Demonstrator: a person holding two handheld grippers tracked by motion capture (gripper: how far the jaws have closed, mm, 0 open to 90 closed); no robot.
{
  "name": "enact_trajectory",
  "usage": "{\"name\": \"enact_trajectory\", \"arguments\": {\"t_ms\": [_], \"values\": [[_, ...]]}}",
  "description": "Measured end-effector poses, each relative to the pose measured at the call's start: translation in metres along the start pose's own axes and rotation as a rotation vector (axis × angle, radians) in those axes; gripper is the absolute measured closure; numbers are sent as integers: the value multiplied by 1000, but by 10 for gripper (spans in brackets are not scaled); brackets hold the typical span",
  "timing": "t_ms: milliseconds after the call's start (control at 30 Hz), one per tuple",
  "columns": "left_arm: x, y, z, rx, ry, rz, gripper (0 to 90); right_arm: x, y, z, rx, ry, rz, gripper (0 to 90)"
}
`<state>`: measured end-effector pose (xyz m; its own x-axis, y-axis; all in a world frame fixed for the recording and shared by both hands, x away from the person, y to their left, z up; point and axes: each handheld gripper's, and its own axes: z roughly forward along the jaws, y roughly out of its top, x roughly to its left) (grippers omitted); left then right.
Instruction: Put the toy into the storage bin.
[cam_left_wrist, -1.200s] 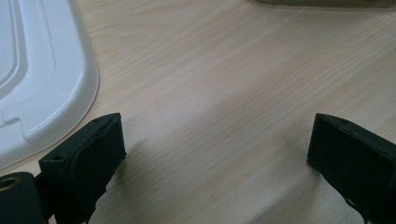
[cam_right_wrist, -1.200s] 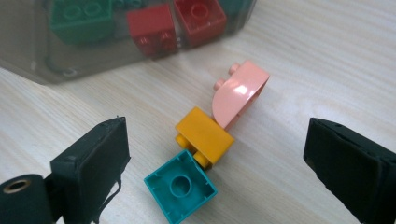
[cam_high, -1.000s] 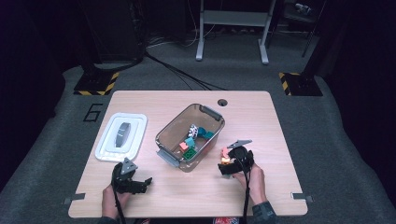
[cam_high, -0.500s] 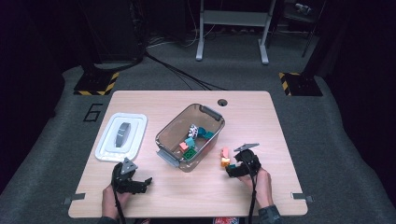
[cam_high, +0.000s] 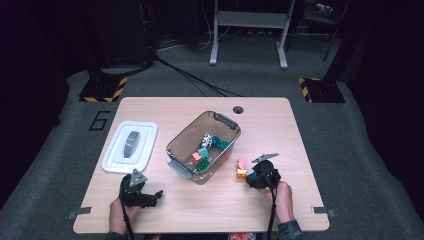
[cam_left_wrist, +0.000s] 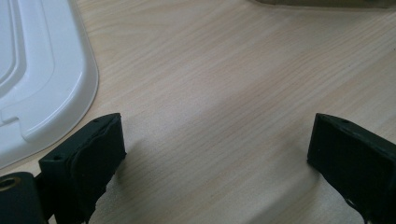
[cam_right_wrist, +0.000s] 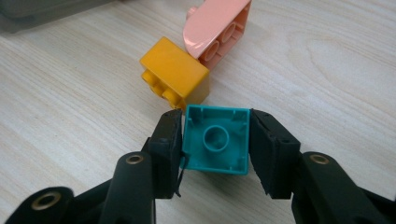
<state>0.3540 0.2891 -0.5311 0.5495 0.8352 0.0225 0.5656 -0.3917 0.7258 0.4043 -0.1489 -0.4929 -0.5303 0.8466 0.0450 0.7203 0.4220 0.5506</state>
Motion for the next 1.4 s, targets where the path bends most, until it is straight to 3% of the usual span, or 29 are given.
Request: {"name": "enact_trajectory", "arguments": {"t_ms": [367,600,733,867,1033,1400], "values": [[0,0,0,0,1,5,39,-3,-1,1,-3,4,3,583],[0,0,0,0,0,1,39,-9,-3,-4,-39,39,32,588],[0,0,0,-1,1,3,39,-10,-2,-11,-64,31,39,589],[0,0,0,-1,3,5,39,-12,2,-19,-92,55,44,588],[0,0,0,-1,2,4,39,-10,10,-26,-126,50,51,588],[0,0,0,0,4,6,39,-6,31,-36,-166,60,6,588]]}}
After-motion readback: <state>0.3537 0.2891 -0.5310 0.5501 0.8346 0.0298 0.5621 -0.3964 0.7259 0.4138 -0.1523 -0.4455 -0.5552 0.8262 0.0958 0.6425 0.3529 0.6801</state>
